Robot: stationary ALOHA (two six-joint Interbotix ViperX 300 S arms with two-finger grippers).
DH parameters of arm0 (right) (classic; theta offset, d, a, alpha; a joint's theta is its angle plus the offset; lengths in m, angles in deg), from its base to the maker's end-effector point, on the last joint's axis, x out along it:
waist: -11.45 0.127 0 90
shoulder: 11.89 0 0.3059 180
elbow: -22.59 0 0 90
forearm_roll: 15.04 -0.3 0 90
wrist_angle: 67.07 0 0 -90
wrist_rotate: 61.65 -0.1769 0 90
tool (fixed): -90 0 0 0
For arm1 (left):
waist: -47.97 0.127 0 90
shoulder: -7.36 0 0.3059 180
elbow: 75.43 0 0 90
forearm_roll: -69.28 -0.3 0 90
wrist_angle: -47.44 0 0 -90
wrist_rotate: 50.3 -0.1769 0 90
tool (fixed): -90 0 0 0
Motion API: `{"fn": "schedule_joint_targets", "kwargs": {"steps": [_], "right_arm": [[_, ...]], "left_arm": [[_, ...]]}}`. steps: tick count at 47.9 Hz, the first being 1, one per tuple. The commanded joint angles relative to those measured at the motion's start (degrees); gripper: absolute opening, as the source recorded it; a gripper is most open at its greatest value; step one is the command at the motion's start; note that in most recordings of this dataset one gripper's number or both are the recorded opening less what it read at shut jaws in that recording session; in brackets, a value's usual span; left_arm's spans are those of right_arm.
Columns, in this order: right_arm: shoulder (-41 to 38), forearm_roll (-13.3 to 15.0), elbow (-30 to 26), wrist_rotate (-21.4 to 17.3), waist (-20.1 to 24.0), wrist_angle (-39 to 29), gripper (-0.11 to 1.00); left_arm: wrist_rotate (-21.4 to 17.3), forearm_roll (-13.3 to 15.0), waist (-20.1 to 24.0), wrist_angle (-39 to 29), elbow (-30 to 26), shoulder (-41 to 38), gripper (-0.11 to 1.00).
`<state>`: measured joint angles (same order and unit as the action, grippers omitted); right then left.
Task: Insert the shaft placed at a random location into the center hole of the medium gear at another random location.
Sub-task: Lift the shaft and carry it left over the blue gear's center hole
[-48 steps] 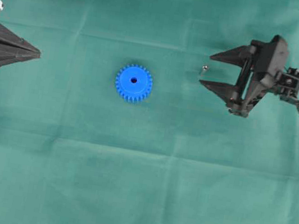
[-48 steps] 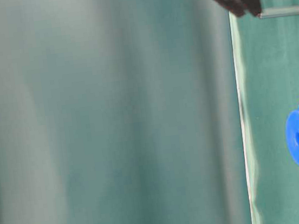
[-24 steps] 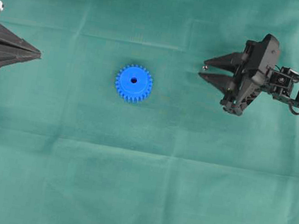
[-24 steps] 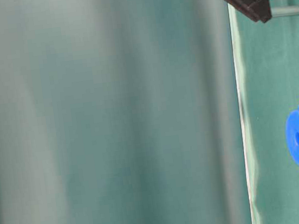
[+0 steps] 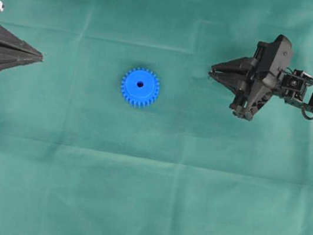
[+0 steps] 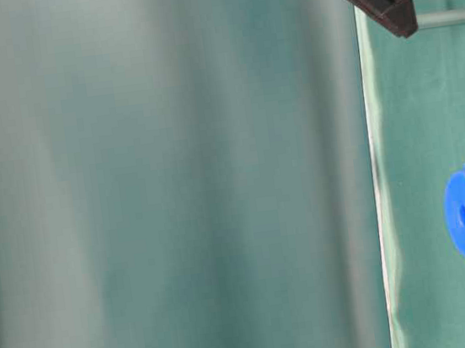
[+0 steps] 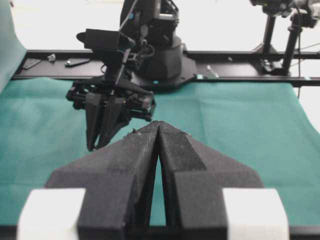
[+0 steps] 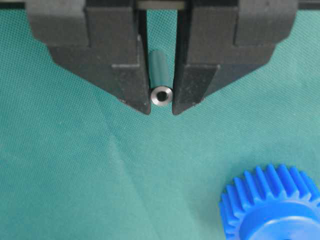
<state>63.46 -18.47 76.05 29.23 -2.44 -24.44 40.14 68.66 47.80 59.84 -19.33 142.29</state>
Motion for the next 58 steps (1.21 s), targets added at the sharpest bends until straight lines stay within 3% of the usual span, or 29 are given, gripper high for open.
{"fn": "schedule_joint_targets", "kwargs": {"steps": [1, 14, 22, 40, 58], "right_arm": [[3.6, -0.2, -1.0, 0.8, -0.4, -1.6, 0.13], [15.9, 0.2, -3.3, 1.1, -0.3, -14.9, 0.13], [19.3, 0.3, -3.6, 1.1, -0.3, -18.4, 0.13], [18.3, 0.3, -4.7, 0.7, 0.2, -18.4, 0.13], [8.8, 0.3, -15.4, 0.5, 4.8, -18.5, 0.13]], "left_arm": [[0.1, -0.2, 0.0, 0.3, -1.5, -0.3, 0.0], [0.0, -0.2, 0.0, 0.3, -1.5, -0.3, 0.0], [0.1, -0.2, 0.0, 0.3, -1.5, -0.3, 0.0], [0.1, -0.2, 0.0, 0.3, -1.5, -0.3, 0.0], [0.1, -0.2, 0.0, 0.3, -1.5, -0.4, 0.0]]}}
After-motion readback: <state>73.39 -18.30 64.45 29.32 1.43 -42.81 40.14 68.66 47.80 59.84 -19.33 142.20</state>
